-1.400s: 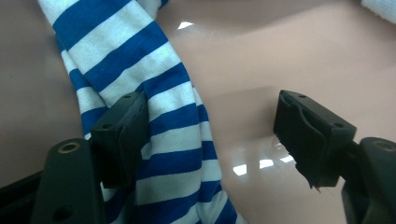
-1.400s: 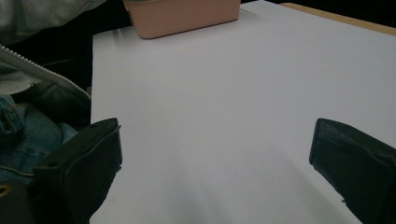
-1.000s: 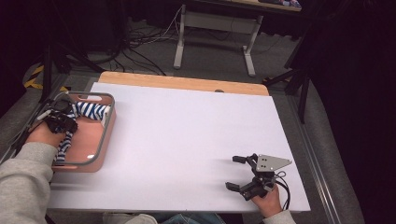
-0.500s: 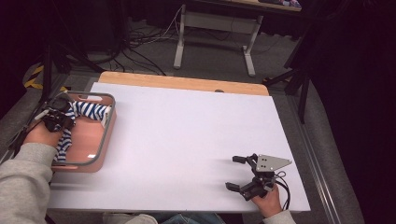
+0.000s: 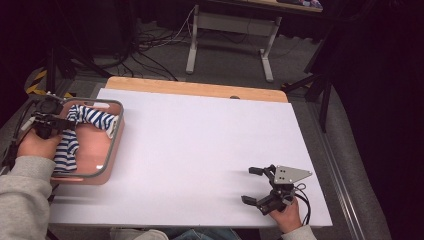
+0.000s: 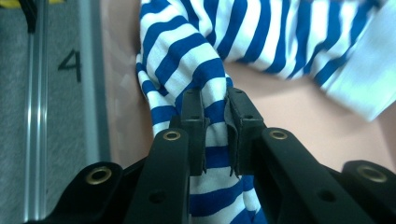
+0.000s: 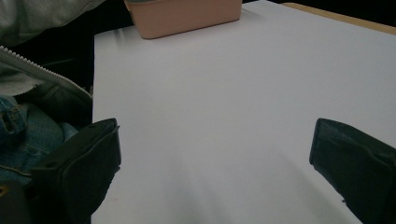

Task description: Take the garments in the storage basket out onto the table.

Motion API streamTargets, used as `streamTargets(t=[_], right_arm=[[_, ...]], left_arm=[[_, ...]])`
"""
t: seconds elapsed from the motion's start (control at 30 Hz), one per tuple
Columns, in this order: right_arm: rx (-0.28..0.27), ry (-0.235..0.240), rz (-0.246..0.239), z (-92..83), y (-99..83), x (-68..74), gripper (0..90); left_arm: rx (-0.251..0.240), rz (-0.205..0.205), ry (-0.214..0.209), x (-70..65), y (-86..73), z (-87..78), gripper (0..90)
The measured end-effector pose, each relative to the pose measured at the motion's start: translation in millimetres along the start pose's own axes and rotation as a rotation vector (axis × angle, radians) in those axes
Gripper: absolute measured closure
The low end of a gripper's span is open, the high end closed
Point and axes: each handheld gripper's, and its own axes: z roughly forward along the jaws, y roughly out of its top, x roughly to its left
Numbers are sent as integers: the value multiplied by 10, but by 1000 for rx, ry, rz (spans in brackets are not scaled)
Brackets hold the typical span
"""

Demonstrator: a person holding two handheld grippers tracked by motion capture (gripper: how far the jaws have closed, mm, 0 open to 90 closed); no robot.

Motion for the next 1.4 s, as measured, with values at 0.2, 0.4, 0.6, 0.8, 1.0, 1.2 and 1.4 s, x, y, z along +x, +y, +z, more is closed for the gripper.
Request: streamTargets(t=[0.2,0.4,0.6,0.8,1.0,1.2,1.4], right_arm=[[0,2,-1,1,0,1,24],[0,4,0,0,0,2,24],[0,4,0,1,0,2,23],[-2,6,-1,-3,1,1,22],[-2,6,-1,-3,1,1,22],[-7,-1,-1,-10,1,0,23],[-7,-1,-1,-8,0,-2,23]], left_arm=[[-135,-15,-42,22,-21,-159,791],[-265,-21,-101,22,-45,-310,791],[-367,-3,-148,-27,-50,-440,792],[-459,-15,-211,-52,-65,-555,792],[-525,-19,-246,-84,-85,-647,792],[-577,-24,-284,-104,-97,-726,793],[-599,-23,-301,-146,-88,-813,794]])
